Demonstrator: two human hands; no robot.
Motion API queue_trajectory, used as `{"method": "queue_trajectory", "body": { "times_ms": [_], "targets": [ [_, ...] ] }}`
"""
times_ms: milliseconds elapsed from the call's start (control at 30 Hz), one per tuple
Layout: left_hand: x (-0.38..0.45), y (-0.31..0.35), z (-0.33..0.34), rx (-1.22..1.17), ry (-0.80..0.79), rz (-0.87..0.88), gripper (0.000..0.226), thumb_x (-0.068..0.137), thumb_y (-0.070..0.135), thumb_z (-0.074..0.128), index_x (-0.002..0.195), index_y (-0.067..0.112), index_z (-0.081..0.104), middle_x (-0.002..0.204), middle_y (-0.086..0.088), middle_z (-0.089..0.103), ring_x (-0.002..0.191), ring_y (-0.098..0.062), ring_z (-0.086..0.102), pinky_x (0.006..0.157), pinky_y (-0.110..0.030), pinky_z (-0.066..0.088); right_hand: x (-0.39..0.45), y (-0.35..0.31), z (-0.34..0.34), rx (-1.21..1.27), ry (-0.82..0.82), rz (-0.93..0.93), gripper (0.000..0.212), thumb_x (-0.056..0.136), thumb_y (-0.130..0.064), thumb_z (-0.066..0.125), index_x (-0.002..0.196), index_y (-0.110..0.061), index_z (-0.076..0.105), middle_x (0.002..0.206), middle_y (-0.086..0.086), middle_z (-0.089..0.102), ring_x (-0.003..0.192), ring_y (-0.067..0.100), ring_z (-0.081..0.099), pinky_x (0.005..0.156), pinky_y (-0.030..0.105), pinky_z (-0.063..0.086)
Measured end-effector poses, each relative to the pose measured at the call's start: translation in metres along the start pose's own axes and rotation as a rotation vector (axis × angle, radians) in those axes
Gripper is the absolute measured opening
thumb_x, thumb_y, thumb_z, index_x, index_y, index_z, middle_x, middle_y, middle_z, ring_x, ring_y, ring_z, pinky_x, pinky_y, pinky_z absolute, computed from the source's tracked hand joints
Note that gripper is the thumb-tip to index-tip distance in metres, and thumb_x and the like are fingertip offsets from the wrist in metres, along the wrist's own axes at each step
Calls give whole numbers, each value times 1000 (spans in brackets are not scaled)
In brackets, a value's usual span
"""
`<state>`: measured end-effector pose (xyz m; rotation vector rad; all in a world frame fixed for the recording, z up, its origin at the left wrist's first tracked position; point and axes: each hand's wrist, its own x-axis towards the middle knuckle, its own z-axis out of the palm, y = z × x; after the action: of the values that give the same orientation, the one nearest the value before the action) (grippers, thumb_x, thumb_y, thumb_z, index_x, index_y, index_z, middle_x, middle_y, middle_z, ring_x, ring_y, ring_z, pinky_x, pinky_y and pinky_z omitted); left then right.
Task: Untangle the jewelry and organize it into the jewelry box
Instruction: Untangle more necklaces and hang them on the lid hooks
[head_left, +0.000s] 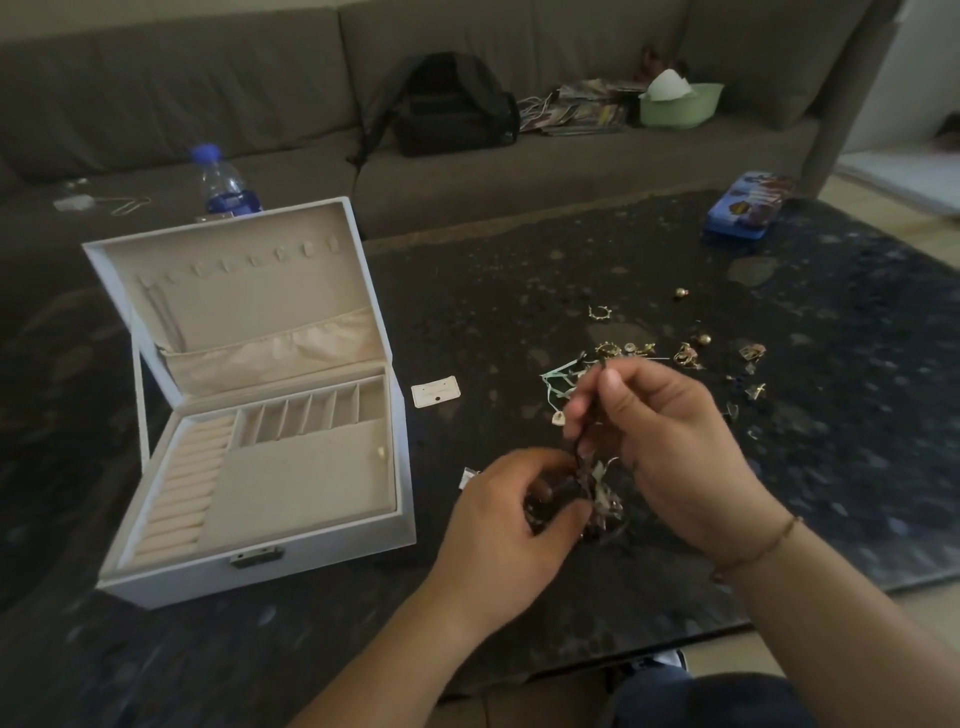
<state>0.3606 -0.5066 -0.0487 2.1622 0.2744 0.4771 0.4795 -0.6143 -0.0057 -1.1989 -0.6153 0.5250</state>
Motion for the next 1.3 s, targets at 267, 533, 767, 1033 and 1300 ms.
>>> {"method": "queue_trajectory", "body": {
  "times_ms": [267, 533, 767, 1033, 1300],
  "targets": [
    [6, -5, -2, 43, 142, 71, 13, 94, 27, 64, 94, 23, 76, 80, 17, 68, 76, -8, 65, 65, -20, 48, 5, -3, -4, 235, 154, 103, 19, 97, -18, 48, 87, -10, 63, 65, 2, 57, 61, 17, 55, 59, 30, 49],
    [0, -11, -12, -139, 210, -86, 30, 96, 11, 61, 94, 39, 72, 89, 19, 75, 87, -1, 70, 75, -17, 53, 6, 2, -11, 138, 326, 269, 25, 103, -17, 47, 88, -11, 66, 65, 2, 55, 60, 17, 56, 58, 35, 53],
    [-4, -2, -9, -217, 463, -127, 39, 92, -5, 51, 112, 25, 66, 107, 11, 68, 102, -7, 64, 90, -21, 53, 4, 6, -7, 37, 326, 368, 21, 102, -15, 48, 96, -3, 64, 66, 6, 55, 54, 17, 57, 57, 38, 59],
    [-9, -1, 19, 125, 139, 2, 31, 84, 48, 66, 107, 29, 65, 97, 20, 64, 94, -1, 61, 81, -27, 54, 0, 5, -3, 93, 270, 422, 22, 102, -17, 48, 96, -5, 65, 64, 4, 56, 54, 16, 56, 51, 34, 55],
    [-1, -5, 12, -219, 174, -196, 13, 80, 20, 81, 85, 27, 72, 72, 3, 69, 58, -11, 60, 56, -22, 50, 1, -10, -20, -34, 210, 343, 37, 99, -37, 50, 79, -9, 62, 63, 9, 55, 59, 27, 58, 61, 39, 56]
  ]
}}
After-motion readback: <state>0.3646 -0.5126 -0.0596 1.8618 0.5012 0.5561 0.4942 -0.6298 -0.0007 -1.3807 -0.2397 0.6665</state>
